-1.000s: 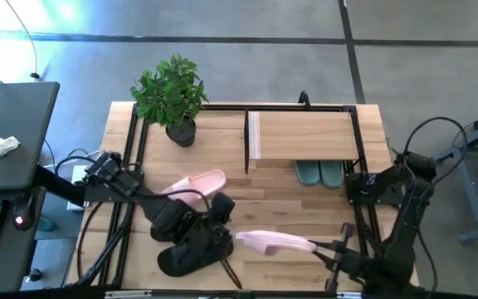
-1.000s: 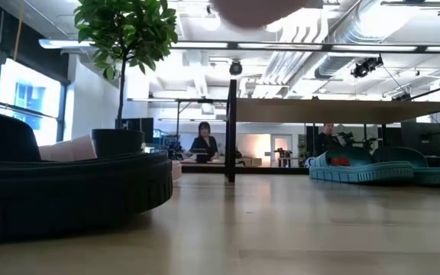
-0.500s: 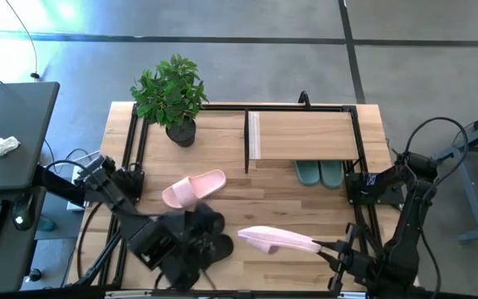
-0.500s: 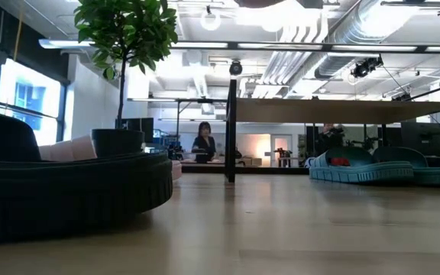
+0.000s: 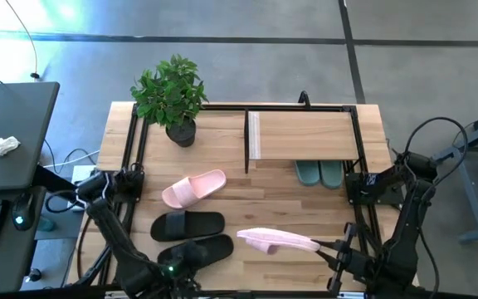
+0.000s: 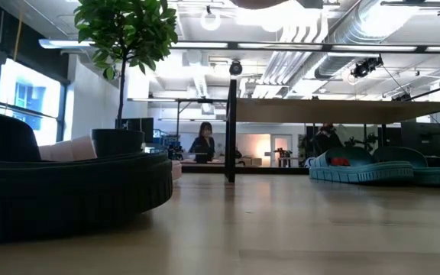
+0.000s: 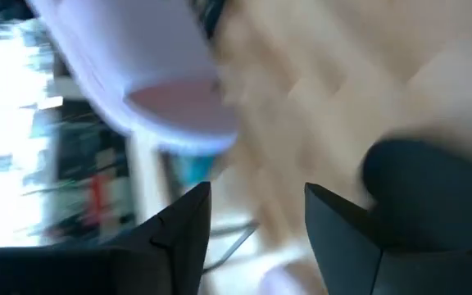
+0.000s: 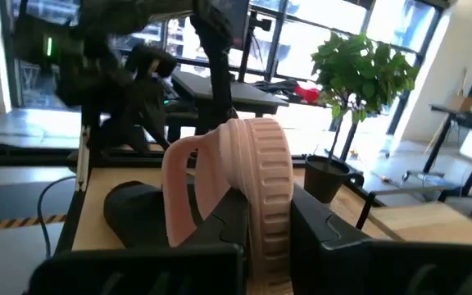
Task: Pick and place slides into the shelf
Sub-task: Put the right pink slide under the shelf
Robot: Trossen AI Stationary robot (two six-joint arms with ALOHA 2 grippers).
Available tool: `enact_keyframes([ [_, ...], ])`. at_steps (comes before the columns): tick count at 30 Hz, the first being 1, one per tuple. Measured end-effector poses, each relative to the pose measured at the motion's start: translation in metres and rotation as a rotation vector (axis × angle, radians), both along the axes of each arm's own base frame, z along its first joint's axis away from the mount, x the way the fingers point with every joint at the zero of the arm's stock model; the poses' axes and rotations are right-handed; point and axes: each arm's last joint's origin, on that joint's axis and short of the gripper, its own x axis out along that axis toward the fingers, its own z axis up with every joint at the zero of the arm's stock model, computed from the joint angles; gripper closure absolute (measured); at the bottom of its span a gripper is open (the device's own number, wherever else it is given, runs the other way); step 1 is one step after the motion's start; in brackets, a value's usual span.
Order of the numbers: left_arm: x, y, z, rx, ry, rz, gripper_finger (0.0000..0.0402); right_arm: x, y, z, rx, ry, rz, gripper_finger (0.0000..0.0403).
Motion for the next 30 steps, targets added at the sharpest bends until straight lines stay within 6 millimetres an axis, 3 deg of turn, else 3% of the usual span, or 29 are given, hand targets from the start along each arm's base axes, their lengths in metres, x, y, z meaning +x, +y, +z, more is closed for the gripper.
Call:
enact_keyframes([
  [5,-0.010,0.022,-0.042,0.216,0.031,0.039,0.0222,0.018,-0.013,0.003,0.129,0.009,-0.051,0.0384],
  [11,-0.005,0.051,-0.068,0.379,0.196,0.046,0.0222,0.045,-0.047,0.021,0.360,0.078,-0.139,0.0385],
  [20,0.020,0.080,-0.077,0.370,0.325,0.078,0.0222,0.080,-0.120,0.052,0.569,0.280,-0.216,0.0385],
  [30,0.038,0.073,-0.072,0.569,0.313,-0.011,0.0222,0.092,-0.164,0.091,0.708,0.256,-0.070,0.0387],
])
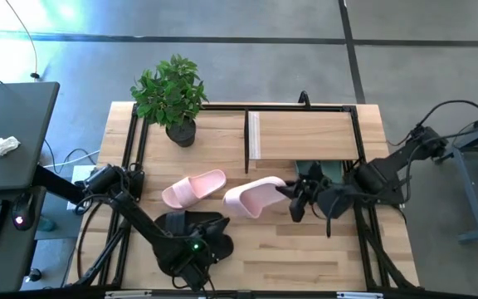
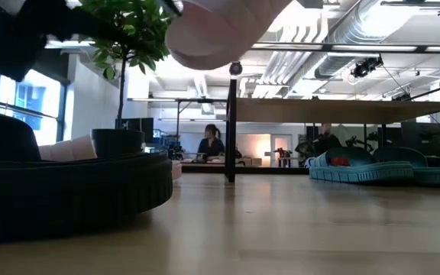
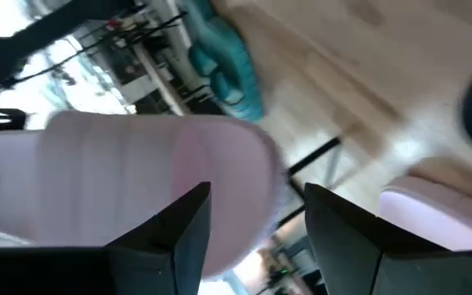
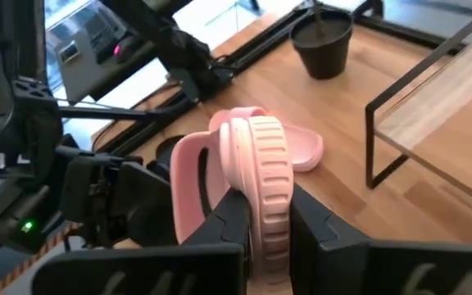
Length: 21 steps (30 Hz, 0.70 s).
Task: Pick and place slides into the shelf
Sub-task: Put the right pink slide under the shelf
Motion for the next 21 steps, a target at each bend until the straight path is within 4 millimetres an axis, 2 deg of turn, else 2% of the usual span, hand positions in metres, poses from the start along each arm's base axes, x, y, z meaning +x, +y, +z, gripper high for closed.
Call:
enact_keyframes([
  [5,0.002,0.002,0.001,0.035,0.008,0.001,0.0222,0.005,-0.009,0.001,0.067,0.018,0.035,0.0387],
  [13,0.006,0.018,-0.009,0.003,0.075,0.026,0.0222,0.008,-0.010,0.003,0.112,-0.001,0.067,0.0387],
  [21,0.006,0.017,-0.008,0.043,0.037,0.036,0.0222,0.010,-0.011,0.003,0.160,0.004,0.072,0.0387],
])
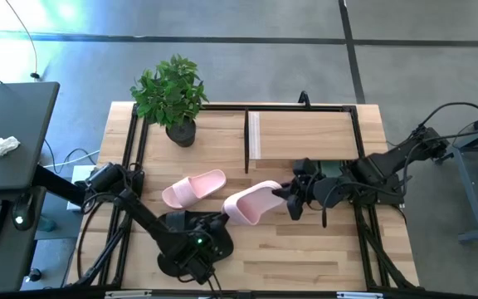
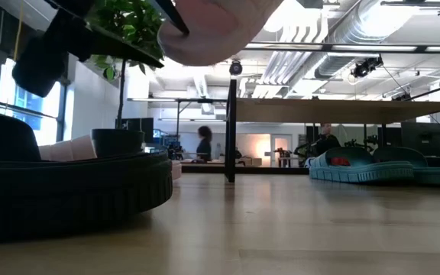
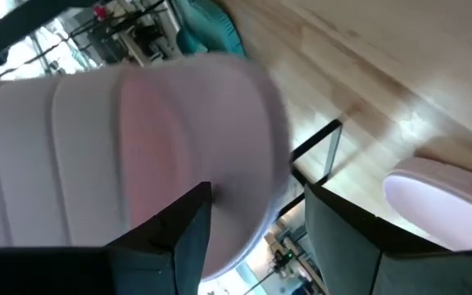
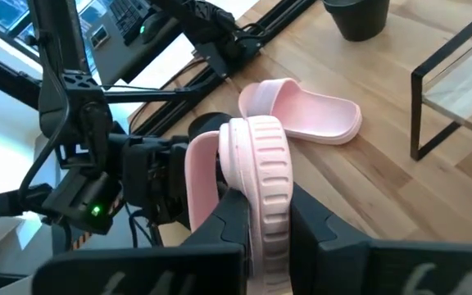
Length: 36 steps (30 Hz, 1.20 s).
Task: Pick and place slides into the shelf
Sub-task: Put the right pink slide under the shelf
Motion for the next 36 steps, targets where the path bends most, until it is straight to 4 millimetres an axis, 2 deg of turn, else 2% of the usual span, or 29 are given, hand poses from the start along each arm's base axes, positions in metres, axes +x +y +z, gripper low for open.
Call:
enact_keyframes([
  [4,0.004,0.000,0.001,-0.026,-0.041,0.006,0.0225,0.002,-0.003,0.000,0.019,0.002,-0.015,0.0387],
  [8,0.009,-0.001,0.000,-0.103,-0.054,-0.002,0.0245,0.002,-0.005,0.000,0.026,0.003,-0.016,0.0387],
  [23,0.019,-0.003,0.003,-0.178,-0.087,-0.033,0.0388,0.002,-0.005,0.000,0.033,0.001,-0.031,0.0387],
  [29,0.020,-0.006,0.004,-0.200,-0.117,-0.037,0.0384,0.001,-0.006,-0.002,0.019,0.013,-0.040,0.0382],
  [36,0.008,-0.027,0.005,-0.177,-0.160,-0.075,0.0393,-0.004,-0.008,-0.009,-0.091,0.112,0.004,0.0324],
])
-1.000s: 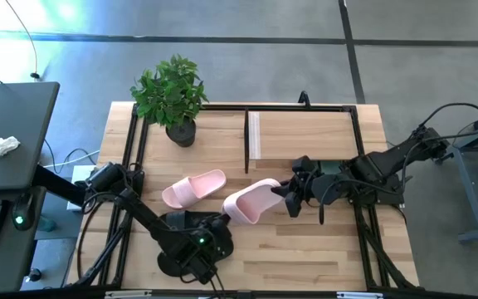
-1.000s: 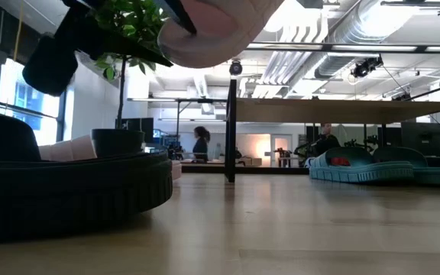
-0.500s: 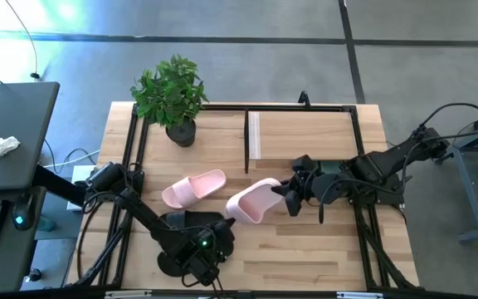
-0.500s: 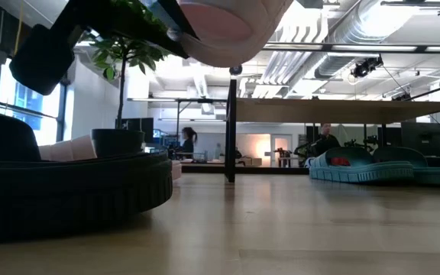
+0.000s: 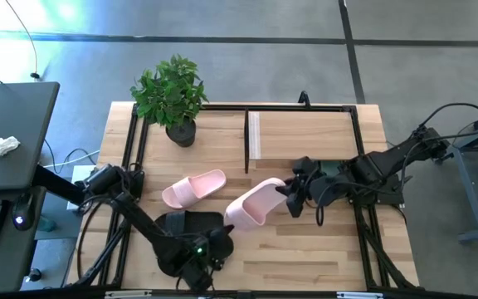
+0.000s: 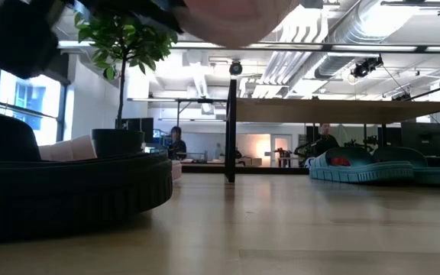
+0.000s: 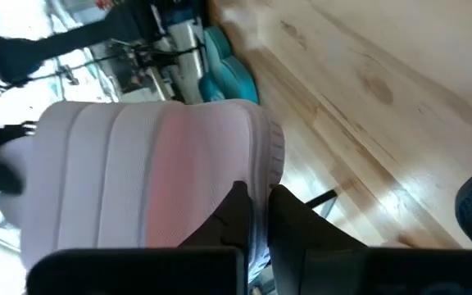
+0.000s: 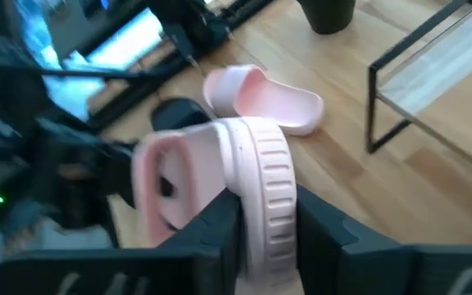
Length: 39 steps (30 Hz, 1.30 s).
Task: Pick and place slides into the shelf
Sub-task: Put the right pink slide under the shelf
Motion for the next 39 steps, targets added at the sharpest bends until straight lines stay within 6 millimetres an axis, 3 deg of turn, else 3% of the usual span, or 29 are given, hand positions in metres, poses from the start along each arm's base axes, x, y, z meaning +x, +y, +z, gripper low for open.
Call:
enact_keyframes([
  [10,-0.023,-0.031,0.000,-0.060,-0.058,-0.066,0.0398,-0.016,0.007,-0.010,-0.170,0.148,0.087,0.0301],
  [17,-0.026,-0.035,0.000,-0.103,-0.055,-0.084,0.0398,-0.032,0.012,-0.018,-0.322,0.244,0.084,0.0300],
  [25,-0.023,-0.048,0.026,-0.292,0.006,-0.120,0.0398,-0.038,0.049,-0.034,-0.541,0.287,0.238,0.0300],
  [31,-0.024,-0.049,0.055,-0.395,0.097,-0.099,0.0398,-0.045,0.088,-0.062,-0.802,0.285,0.243,0.0300],
  [39,-0.022,-0.055,0.091,-0.475,0.176,-0.157,0.0398,-0.030,0.122,-0.129,-1.052,0.484,0.319,0.0300],
])
